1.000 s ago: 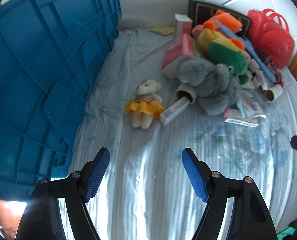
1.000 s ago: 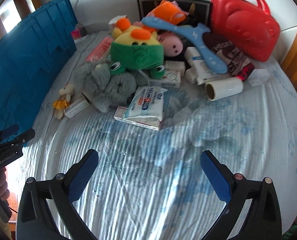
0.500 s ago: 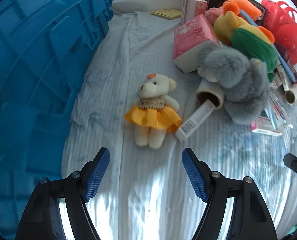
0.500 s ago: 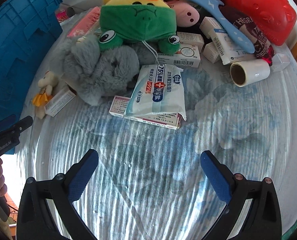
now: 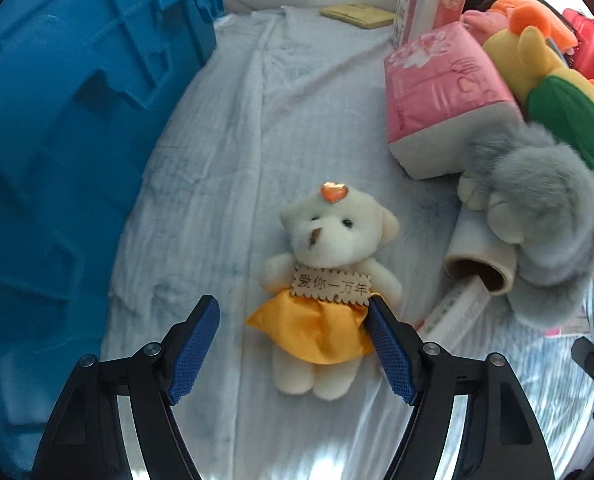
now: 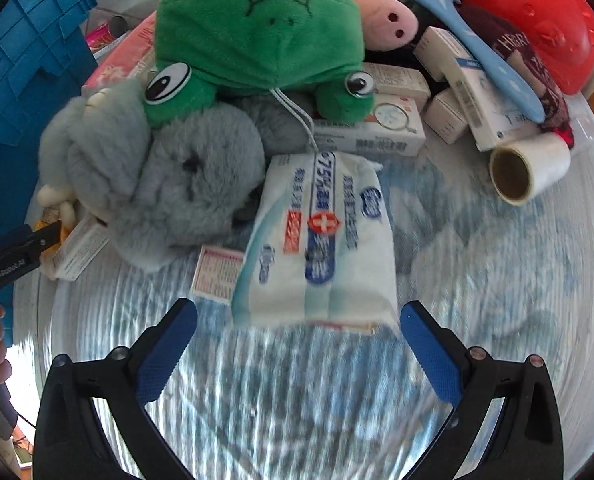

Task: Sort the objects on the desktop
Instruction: 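Grasp the white teddy bear with left tool while right tool grasps the long white medicine box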

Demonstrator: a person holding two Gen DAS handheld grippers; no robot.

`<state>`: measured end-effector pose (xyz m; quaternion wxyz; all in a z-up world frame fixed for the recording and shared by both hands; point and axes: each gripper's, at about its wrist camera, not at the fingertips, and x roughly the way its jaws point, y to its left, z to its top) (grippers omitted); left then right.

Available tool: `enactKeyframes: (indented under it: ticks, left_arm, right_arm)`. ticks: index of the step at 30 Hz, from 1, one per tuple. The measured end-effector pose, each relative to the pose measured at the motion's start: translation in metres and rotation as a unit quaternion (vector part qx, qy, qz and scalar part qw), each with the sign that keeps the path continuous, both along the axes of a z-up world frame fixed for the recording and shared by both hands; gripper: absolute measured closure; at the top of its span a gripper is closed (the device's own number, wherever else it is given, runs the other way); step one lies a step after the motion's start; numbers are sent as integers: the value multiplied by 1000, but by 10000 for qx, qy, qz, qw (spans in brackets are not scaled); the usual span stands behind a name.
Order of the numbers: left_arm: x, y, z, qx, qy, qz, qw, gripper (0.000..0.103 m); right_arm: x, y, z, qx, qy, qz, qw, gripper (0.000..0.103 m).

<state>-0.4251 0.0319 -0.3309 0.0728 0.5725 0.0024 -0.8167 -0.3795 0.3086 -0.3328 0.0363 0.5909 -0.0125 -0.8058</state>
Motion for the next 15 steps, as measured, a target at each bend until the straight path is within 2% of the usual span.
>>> enactKeyframes:
  ticks: [4, 5, 6, 9, 12, 15]
  left_arm:
    - [-7, 5, -6, 56, 57, 10, 10000, 26]
    - [-7, 7, -6, 62, 81, 15, 9999, 32]
    - [-6, 8, -5, 135, 97, -16, 9999, 45]
    - [2, 16, -2, 273, 98, -163, 9994, 64]
    - [16, 25, -1, 156, 54, -285, 9995, 69]
    - [41, 29, 1, 261, -53, -284, 9992, 71]
  right_arm:
    - [-7, -2, -12, -82, -115, 97, 9999, 0]
    - [-7, -3, -15, -133, -162, 122, 9997, 0]
    - [-6, -6, -16, -87, -195, 167, 9996, 0]
    - [0, -16, -17, 58, -210, 380, 9990, 0]
    - [12, -23, -14, -271, -235, 563, 9978, 0]
    - [26, -31, -12, -559, -364, 782, 9947, 0]
